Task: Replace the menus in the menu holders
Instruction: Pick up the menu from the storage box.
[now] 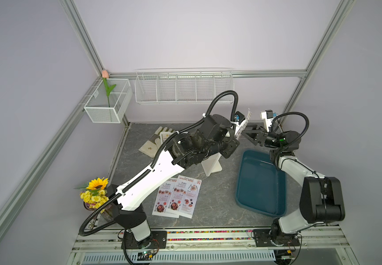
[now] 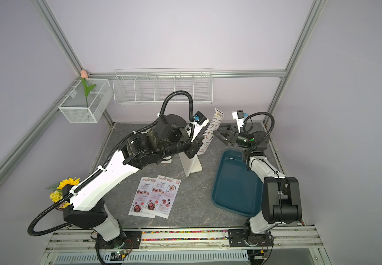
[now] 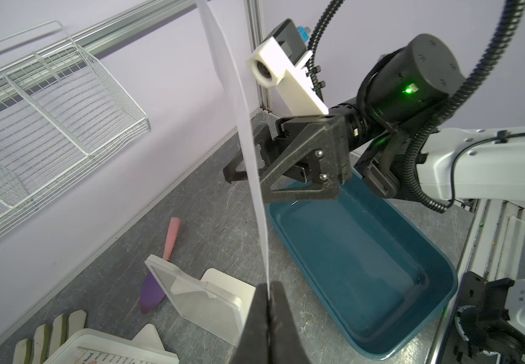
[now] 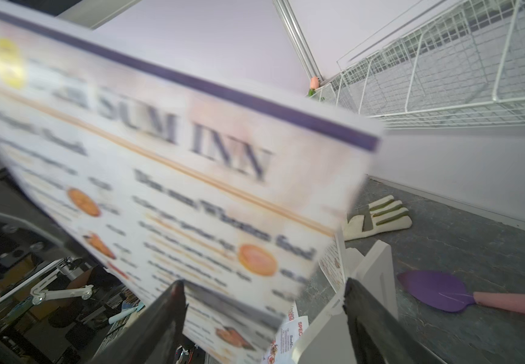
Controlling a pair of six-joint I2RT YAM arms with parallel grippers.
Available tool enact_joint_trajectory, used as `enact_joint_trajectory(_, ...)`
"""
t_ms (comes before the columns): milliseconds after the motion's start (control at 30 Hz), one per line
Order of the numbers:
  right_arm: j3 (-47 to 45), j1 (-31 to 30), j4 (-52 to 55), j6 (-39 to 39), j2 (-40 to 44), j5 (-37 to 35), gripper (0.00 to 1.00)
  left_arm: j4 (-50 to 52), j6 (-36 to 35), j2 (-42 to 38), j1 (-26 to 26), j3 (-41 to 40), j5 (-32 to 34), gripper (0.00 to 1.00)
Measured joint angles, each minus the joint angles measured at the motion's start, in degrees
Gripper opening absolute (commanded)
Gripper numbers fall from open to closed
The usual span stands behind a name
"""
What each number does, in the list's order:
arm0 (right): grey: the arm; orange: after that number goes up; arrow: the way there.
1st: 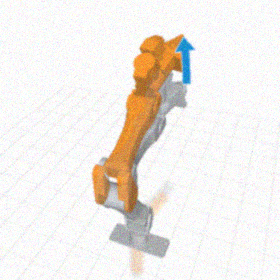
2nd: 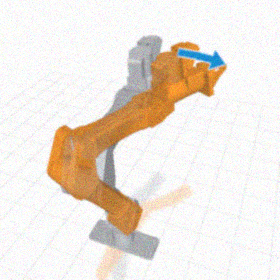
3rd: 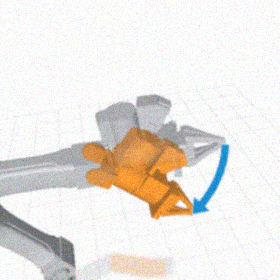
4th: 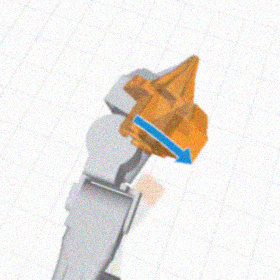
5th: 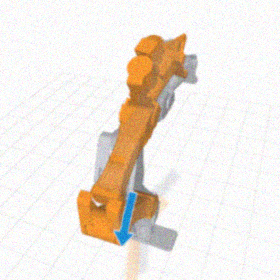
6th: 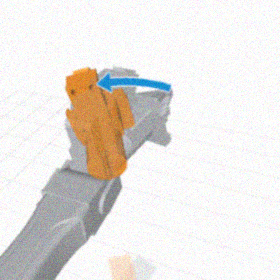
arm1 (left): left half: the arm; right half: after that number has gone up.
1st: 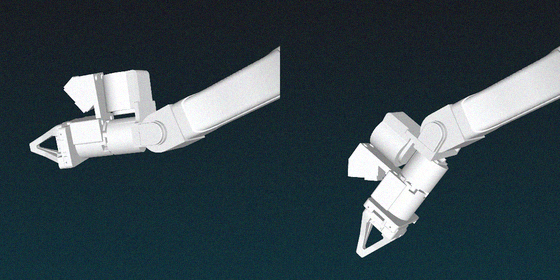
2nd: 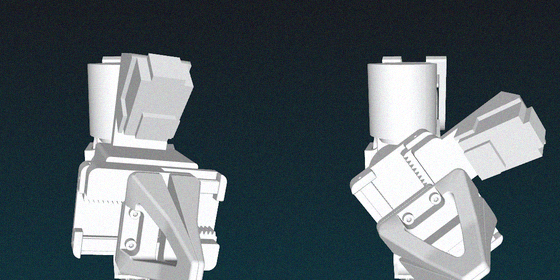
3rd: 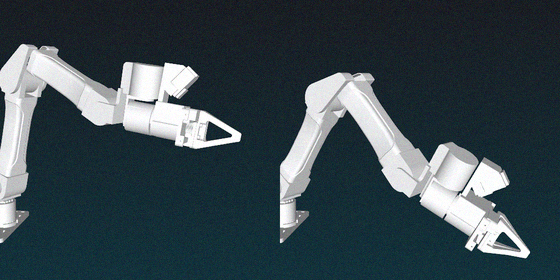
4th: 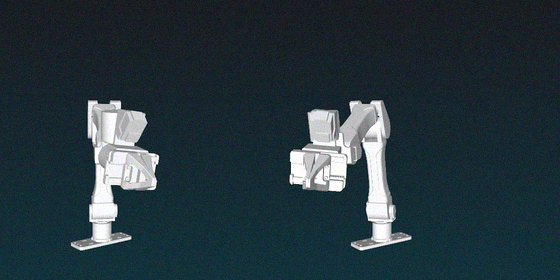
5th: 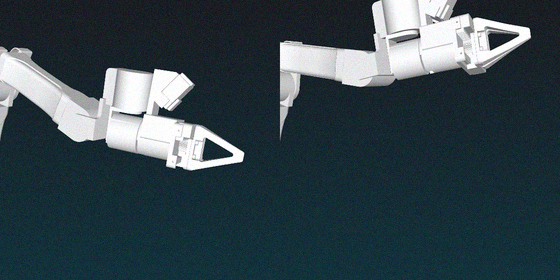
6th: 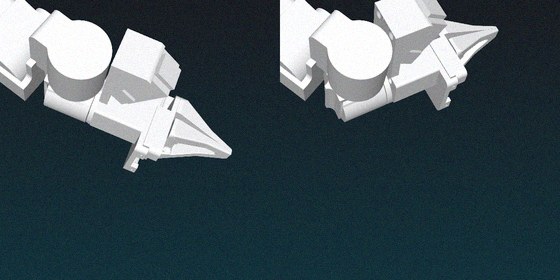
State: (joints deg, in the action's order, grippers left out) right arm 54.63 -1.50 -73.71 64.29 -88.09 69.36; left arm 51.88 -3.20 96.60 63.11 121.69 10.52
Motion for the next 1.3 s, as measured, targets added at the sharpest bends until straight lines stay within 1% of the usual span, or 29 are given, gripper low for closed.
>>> enact_joint_trajectory(133,0.0,-0.2,-3.7,3.4,2.7,0.7,0.79,-1.2,0.1,-1.4,-1.7,-2.2,-1.2,0.0)
enact_joint_trajectory(300,0.0,-0.7,-5.2,6.4,4.5,1.2,0.73,-2.8,0.1,-2.0,-2.0,-2.5,-1.6,0.0)
enact_joint_trajectory(400,-0.3,-0.5,-4.7,8.0,6.1,1.0,0.72,-4.0,0.5,-2.7,-2.3,-3.7,-1.6,0.0)
enact_joint_trajectory(467,-1.4,0.0,-0.6,6.8,9.0,0.8,0.72,-4.9,0.9,-3.4,-2.9,-4.8,-1.6,0.0)
enact_joint_trajectory(533,-1.9,0.5,8.6,1.4,13.3,0.3,0.75,-5.7,1.1,-4.0,-3.5,-5.7,-1.6,0.0)
enact_joint_trajectory(600,-0.9,0.7,25.5,-8.9,19.2,-1.2,0.78,-6.4,1.4,-4.6,-3.9,-6.6,-1.9,0.0)
enact_joint_trajectory(667,3.0,0.1,43.5,-20.0,24.5,-3.4,0.78,-7.4,1.6,-5.4,-4.0,-7.6,-2.5,0.0)
enact_joint_trajectory(767,7.4,-0.6,57.0,-29.3,28.7,-4.5,0.78,-8.9,2.1,-6.3,-4.0,-8.8,-4.2,0.0)
enact_joint_trajectory(867,8.0,-0.7,63.6,-33.9,30.3,-5.4,0.78,-10.4,2.6,-7.0,-3.9,-9.8,-5.8,0.0)
enact_joint_trajectory(1067,6.2,-0.7,72.3,-37.8,29.8,-8.2,0.79,-12.4,3.3,-9.0,-4.0,-12.3,-8.5,0.0)
enact_joint_trajectory(1300,4.2,-0.6,72.5,-38.4,31.1,-10.0,0.82,-13.0,3.9,-10.2,-4.0,-12.3,-11.1,0.0)
